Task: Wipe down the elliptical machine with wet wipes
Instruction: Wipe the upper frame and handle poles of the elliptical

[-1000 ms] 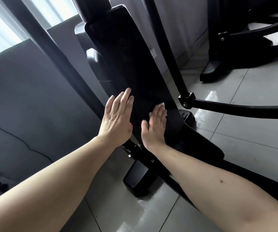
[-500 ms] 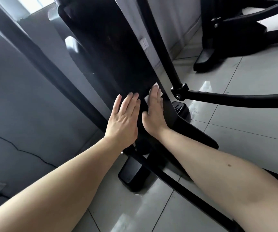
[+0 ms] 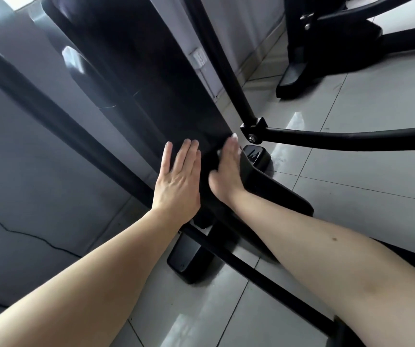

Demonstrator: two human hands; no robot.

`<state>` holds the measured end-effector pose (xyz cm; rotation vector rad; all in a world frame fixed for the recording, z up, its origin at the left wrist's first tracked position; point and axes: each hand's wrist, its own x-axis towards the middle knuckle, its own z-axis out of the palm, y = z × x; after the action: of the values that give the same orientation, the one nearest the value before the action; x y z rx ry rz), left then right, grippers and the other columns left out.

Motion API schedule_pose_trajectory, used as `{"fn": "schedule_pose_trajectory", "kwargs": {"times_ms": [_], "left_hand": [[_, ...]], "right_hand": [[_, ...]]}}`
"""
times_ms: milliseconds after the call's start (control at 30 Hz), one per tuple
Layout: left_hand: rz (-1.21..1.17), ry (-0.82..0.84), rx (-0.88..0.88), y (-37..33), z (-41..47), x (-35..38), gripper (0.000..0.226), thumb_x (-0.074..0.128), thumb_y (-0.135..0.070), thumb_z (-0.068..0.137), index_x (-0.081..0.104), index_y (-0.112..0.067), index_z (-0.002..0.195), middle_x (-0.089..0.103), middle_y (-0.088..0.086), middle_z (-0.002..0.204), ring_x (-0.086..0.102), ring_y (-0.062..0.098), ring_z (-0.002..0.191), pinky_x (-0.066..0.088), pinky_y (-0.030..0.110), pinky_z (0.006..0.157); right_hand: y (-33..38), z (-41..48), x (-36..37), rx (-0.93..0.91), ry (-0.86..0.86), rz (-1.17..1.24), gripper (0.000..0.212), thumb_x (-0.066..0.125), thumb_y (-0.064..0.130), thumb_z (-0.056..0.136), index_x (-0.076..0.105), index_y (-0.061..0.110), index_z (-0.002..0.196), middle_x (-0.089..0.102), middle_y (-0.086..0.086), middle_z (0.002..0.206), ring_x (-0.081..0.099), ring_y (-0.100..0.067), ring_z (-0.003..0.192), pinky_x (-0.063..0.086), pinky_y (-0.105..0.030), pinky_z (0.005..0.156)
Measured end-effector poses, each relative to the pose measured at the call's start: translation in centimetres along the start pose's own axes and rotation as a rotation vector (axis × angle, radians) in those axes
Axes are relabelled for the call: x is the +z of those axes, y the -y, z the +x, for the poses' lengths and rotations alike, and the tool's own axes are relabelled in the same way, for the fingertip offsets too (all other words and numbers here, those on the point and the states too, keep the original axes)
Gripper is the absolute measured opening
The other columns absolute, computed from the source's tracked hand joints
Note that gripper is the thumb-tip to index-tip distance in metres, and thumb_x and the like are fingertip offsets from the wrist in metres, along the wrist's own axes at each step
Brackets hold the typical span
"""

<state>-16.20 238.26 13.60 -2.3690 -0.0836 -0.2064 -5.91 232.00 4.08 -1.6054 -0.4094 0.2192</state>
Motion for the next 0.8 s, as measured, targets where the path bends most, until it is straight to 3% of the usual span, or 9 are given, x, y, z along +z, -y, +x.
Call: {"fn": "schedule_pose_trajectory", "kwargs": {"times_ms": [100,167,300,433,600,667,733,800], "left_hand": [[-0.008,0.028,0.026,-0.6,-0.2,0.2,0.072,0.042,-0.025,0.090,0.028,-0.002,0.158,0.013,0.014,0.169,-0.003,0.027,0.158,-0.012,0.054,0.125],[-0.005,0.054,0.042,-1.3,-0.4,0.4,0.072,0.040,-0.024,0.091,0.026,-0.002,0.158,0.011,0.014,0.169,-0.004,0.027,0.158,-0.013,0.054,0.124],[-0.029,0.075,0.058,-2.6,-0.7,0.8,0.069,0.037,-0.019,0.092,0.026,-0.002,0.158,0.012,0.014,0.169,-0.003,0.027,0.158,-0.016,0.054,0.123],[-0.059,0.107,0.072,-3.9,-1.0,1.5,0.067,0.039,-0.017,0.092,0.030,-0.003,0.157,0.016,0.013,0.168,0.000,0.026,0.158,-0.016,0.054,0.123],[-0.168,0.048,0.100,-4.6,-2.3,2.5,0.065,0.036,-0.012,0.080,0.056,-0.004,0.141,0.042,0.012,0.156,0.026,0.029,0.151,0.001,0.056,0.126],[-0.228,0.002,0.109,-4.8,-3.0,3.2,0.059,0.046,-0.009,0.076,0.063,-0.005,0.132,0.051,0.011,0.147,0.037,0.029,0.144,0.007,0.055,0.126],[-0.287,-0.026,0.097,-4.9,-3.6,4.0,0.056,0.059,-0.007,0.071,0.067,-0.007,0.126,0.057,0.010,0.138,0.045,0.030,0.134,0.012,0.052,0.125],[-0.330,-0.026,0.083,-5.0,-4.0,4.6,0.053,0.062,-0.009,0.067,0.069,-0.009,0.119,0.060,0.006,0.129,0.051,0.029,0.123,0.020,0.047,0.121]], "right_hand": [[0.6,0.2,0.8,-0.136,-0.056,-0.096,0.091,0.041,-0.006,0.092,-0.019,0.008,0.159,-0.023,-0.005,0.169,-0.024,-0.014,0.154,-0.015,-0.030,0.125],[-1.1,0.4,0.6,-0.122,-0.058,-0.163,0.091,0.044,-0.003,0.094,-0.019,0.007,0.159,-0.022,-0.005,0.169,-0.022,-0.015,0.155,-0.013,-0.030,0.126],[-7.5,-0.5,-1.1,0.125,0.054,-0.445,0.095,0.048,0.004,0.089,-0.016,0.001,0.159,-0.018,-0.013,0.169,-0.016,-0.026,0.157,-0.007,-0.041,0.128],[-12.2,-2.7,-3.1,0.270,0.167,-0.807,0.085,0.038,0.016,0.097,-0.020,0.002,0.158,-0.026,-0.015,0.167,-0.022,-0.031,0.155,-0.009,-0.047,0.127],[-11.5,-2.6,-4.0,0.418,0.155,-0.748,0.082,0.037,0.011,0.097,-0.015,-0.003,0.158,-0.023,-0.020,0.166,-0.021,-0.035,0.155,-0.008,-0.046,0.127],[-10.6,-2.4,-3.1,0.335,0.137,-0.697,0.079,0.040,0.010,0.097,-0.007,-0.006,0.159,-0.014,-0.022,0.168,-0.012,-0.037,0.156,-0.003,-0.044,0.128],[-9.2,-2.6,-1.8,0.214,0.066,-0.540,0.073,0.050,0.006,0.096,0.013,-0.006,0.158,0.011,-0.022,0.167,0.012,-0.036,0.155,0.015,-0.041,0.126],[-7.8,-3.2,0.0,0.101,-0.029,-0.378,0.058,0.056,0.002,0.093,0.039,-0.005,0.148,0.040,-0.023,0.152,0.040,-0.035,0.140,0.036,-0.038,0.112]]}}
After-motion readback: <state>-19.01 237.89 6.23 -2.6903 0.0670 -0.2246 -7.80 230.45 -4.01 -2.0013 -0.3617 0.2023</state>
